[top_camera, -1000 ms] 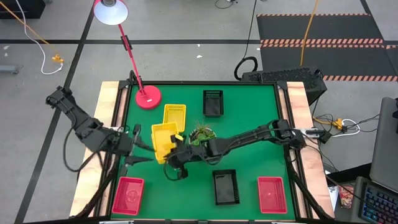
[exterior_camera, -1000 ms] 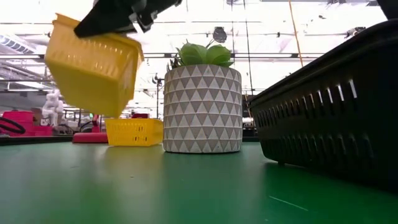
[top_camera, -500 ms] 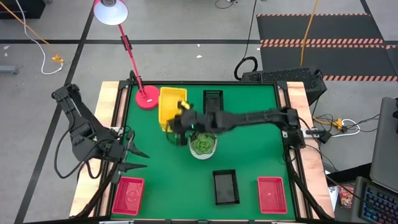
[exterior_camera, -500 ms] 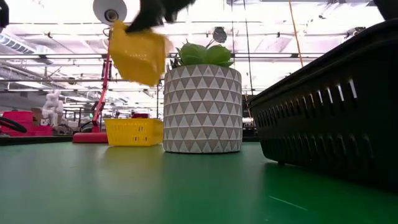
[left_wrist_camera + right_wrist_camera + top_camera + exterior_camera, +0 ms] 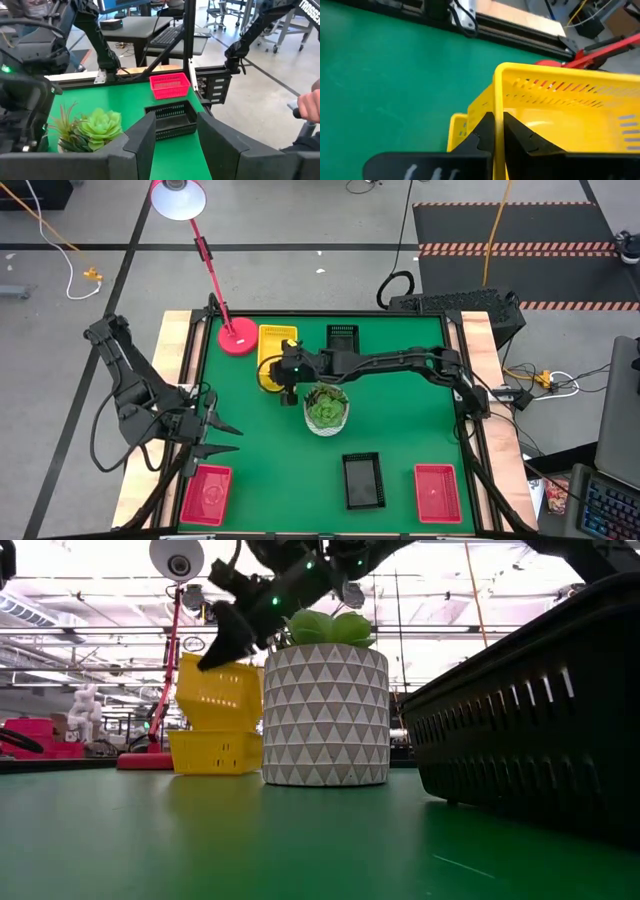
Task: Stack baskets by color
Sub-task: Stack the stacked yellow bins on top of the top yellow bin, then stack the top black bin on top of the bottom black bin
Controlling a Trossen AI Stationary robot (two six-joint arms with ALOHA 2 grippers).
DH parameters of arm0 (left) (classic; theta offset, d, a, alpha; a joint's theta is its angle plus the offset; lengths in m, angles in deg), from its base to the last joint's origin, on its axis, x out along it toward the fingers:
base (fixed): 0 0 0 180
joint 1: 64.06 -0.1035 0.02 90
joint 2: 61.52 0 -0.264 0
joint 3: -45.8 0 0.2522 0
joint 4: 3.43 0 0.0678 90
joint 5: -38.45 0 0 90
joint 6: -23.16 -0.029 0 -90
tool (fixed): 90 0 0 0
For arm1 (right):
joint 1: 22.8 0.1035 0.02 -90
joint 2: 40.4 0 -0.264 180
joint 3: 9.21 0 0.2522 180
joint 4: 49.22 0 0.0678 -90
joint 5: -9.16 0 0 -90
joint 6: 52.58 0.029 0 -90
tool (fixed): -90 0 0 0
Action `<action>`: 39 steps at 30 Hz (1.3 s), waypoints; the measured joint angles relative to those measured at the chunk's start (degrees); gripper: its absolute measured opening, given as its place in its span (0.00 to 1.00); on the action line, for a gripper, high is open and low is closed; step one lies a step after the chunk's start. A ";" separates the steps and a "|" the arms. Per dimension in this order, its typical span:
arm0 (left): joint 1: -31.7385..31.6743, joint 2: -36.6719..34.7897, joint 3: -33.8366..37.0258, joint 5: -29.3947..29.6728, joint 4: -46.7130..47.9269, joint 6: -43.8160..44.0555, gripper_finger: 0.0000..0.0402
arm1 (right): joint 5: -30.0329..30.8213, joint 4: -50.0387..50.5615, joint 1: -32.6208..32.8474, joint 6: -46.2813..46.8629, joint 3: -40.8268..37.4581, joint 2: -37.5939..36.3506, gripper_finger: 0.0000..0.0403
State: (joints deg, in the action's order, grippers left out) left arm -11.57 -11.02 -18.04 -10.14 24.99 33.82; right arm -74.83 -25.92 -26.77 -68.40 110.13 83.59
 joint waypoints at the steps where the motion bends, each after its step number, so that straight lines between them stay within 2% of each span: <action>1: 0.00 0.16 0.00 0.27 -0.10 0.02 0.37 | 0.13 0.32 -0.11 0.11 0.00 0.26 0.02; 17: -0.02 0.96 0.00 0.61 -0.82 0.63 0.37 | -1.87 2.61 -1.20 6.17 -0.09 2.62 0.04; 21: 0.00 0.96 0.00 1.23 -0.80 0.66 0.37 | -3.14 -0.38 -1.23 5.93 -2.07 2.66 0.08; 25: 0.00 1.39 0.00 2.72 -0.79 1.07 0.37 | -3.30 -3.74 -1.39 6.68 -4.80 2.66 0.18; 34: -0.09 1.61 0.00 4.10 -0.78 0.41 0.37 | -3.18 -6.82 0.32 9.19 -6.97 2.72 0.52; 39: -0.52 1.57 0.00 5.45 -0.67 -0.43 0.37 | -1.54 -11.76 2.49 4.61 -6.96 0.37 0.61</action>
State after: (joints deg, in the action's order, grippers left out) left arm -12.08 -9.44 -18.04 -4.69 24.32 33.39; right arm -76.37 -37.68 -24.27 -63.79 103.17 83.96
